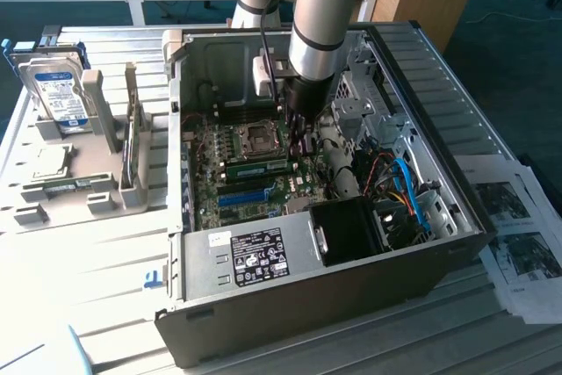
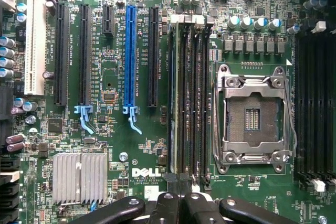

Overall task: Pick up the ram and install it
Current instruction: 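Press down the ram until it locks into place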

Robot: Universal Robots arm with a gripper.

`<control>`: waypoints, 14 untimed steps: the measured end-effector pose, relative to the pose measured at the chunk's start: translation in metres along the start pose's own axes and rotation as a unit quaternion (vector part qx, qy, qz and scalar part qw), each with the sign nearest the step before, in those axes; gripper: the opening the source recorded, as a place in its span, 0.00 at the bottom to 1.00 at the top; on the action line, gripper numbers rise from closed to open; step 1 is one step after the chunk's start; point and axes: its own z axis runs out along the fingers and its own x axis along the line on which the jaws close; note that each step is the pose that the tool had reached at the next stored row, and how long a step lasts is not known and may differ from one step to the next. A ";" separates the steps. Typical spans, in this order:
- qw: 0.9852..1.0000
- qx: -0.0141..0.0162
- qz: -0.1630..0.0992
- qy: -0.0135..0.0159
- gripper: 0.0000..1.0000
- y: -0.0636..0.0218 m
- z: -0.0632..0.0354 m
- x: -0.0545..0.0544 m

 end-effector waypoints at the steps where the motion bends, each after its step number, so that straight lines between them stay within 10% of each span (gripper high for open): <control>1: 1.000 0.000 0.000 0.000 0.10 0.0000 0.0001 0.000; 14: 1.000 0.000 0.000 0.000 0.10 0.0000 0.0008 0.000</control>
